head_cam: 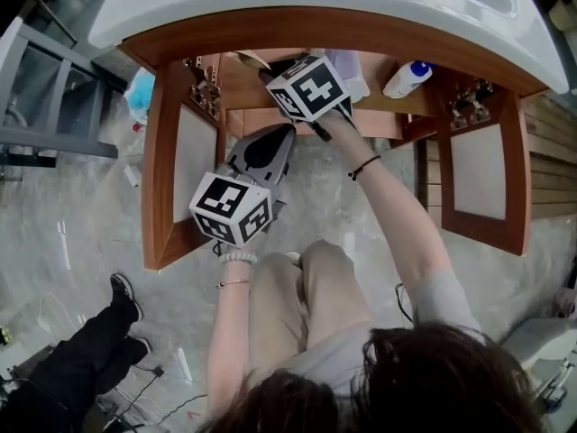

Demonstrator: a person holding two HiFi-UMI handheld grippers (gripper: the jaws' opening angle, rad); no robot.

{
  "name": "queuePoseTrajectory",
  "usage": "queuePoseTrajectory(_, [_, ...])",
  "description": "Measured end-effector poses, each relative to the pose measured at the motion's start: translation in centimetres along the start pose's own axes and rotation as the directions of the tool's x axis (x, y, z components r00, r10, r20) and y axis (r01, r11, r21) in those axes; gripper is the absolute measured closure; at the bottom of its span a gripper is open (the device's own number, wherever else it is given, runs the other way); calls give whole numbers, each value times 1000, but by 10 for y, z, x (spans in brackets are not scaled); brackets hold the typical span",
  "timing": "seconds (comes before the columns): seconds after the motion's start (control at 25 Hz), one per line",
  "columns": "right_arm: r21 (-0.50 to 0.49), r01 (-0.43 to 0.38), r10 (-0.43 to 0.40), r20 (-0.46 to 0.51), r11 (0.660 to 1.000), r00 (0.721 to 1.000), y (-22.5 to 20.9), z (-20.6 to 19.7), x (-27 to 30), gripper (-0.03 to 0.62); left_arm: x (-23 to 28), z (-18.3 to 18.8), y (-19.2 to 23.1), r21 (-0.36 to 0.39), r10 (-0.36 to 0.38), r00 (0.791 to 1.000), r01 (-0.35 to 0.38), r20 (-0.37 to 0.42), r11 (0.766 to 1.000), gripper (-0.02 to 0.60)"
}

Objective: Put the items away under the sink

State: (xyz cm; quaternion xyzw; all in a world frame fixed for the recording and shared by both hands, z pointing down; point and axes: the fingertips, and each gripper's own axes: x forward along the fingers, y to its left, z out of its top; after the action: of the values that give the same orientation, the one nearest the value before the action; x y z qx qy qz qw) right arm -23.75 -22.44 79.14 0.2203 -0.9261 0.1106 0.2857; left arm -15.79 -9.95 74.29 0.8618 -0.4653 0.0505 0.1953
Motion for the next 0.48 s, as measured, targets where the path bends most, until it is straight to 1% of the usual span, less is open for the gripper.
queuePoseTrajectory(0.28, [-51,75,-76,-13,996,997,-15,6,29,538,3,-9,11,9,3,1000,-3,6,1000,584])
queuePoseTrajectory(0.48, [-66,108,-108,1,992,994,-22,6,35,537,4,-12,16,15,10,1000,-10,14,1000,584])
